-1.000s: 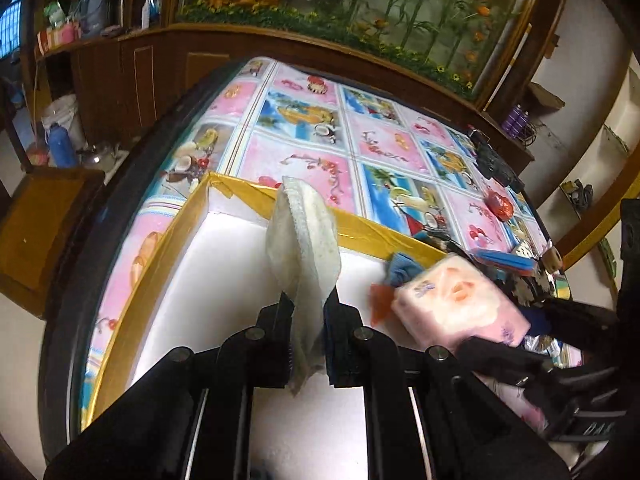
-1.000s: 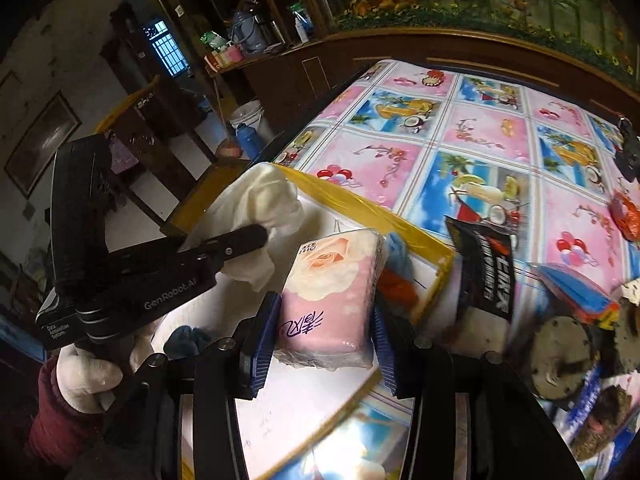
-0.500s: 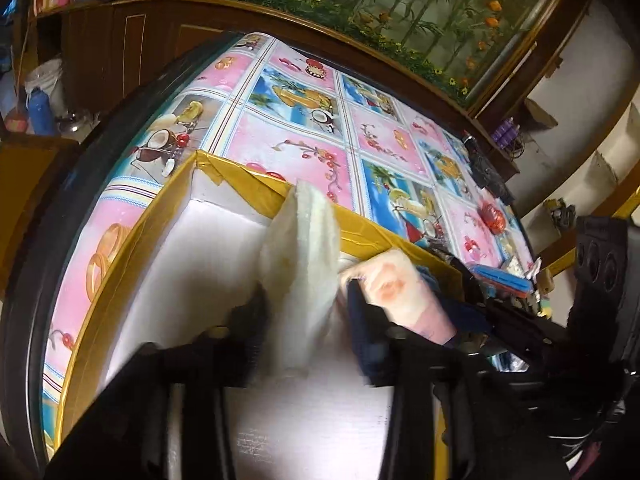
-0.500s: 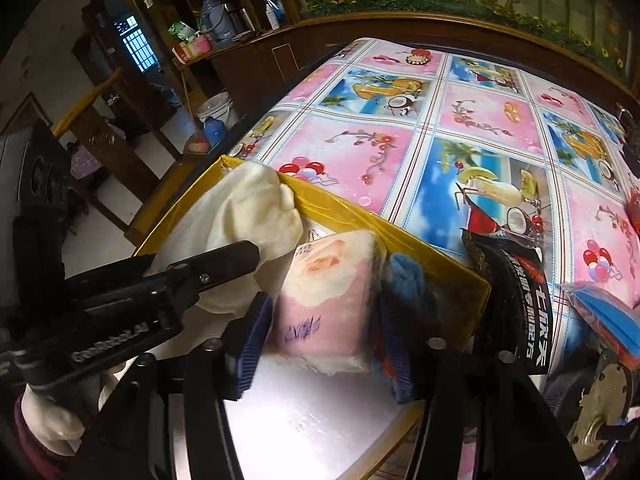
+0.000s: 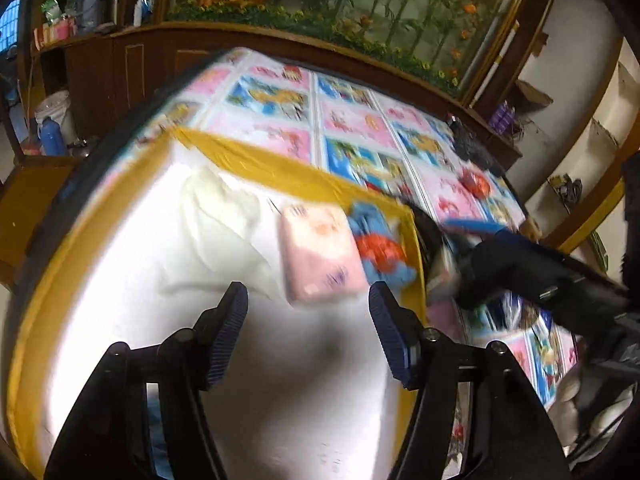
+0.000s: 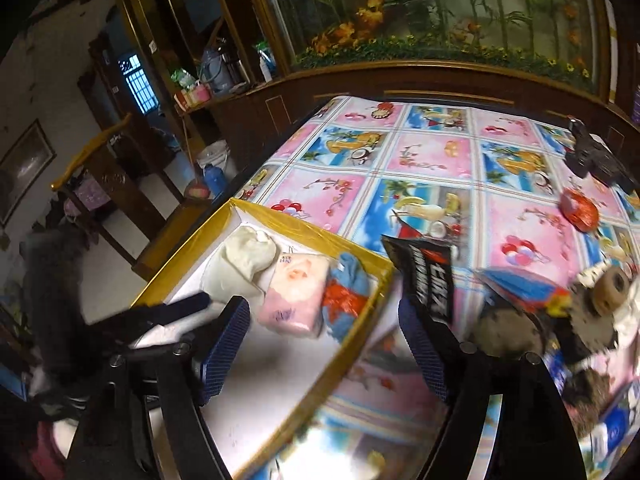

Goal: Organize soft objects
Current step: 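Return both grippers to the table and grasp the blue-white tissue pack with the right, then grasp the brown knit ball with the left gripper while the right holds the tissue pack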

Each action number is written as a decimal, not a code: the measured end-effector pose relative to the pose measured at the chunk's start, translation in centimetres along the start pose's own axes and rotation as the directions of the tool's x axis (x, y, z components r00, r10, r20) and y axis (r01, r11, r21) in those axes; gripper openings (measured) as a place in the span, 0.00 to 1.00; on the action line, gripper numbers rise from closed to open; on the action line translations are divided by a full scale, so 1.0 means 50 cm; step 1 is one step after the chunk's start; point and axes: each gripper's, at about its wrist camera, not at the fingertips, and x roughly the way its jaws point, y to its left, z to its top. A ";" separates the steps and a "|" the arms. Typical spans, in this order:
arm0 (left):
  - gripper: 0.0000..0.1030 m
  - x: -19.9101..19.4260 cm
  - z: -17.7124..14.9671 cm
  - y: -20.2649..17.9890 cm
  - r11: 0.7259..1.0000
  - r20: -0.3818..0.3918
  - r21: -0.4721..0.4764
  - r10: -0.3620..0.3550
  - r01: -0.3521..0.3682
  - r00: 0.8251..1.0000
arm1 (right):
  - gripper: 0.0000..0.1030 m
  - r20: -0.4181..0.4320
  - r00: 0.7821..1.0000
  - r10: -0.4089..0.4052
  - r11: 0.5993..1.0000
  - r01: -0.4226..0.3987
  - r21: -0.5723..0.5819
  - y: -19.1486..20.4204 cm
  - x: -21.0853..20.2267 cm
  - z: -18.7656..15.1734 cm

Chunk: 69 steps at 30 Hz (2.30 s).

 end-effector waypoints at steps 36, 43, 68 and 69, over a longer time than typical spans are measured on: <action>0.68 0.020 -0.141 -0.403 0.971 -0.155 0.195 -0.109 0.139 0.982 | 0.82 0.027 0.979 -0.203 0.887 0.172 0.427 -0.540 -0.373 -0.342; 0.68 0.020 -0.147 -0.408 0.972 -0.151 0.197 -0.101 0.130 0.983 | 0.81 -0.030 0.985 -0.168 0.887 0.164 0.432 -0.531 -0.299 -0.310; 0.67 0.083 -0.096 -0.550 0.901 -0.063 0.430 -0.034 0.058 0.997 | 0.71 -0.094 0.942 -0.322 0.859 0.332 0.389 -0.570 -0.272 -0.278; 0.67 0.098 -0.092 -0.558 0.898 -0.070 0.436 -0.028 0.056 0.997 | 0.71 -0.087 0.945 -0.315 0.861 0.323 0.393 -0.574 -0.279 -0.280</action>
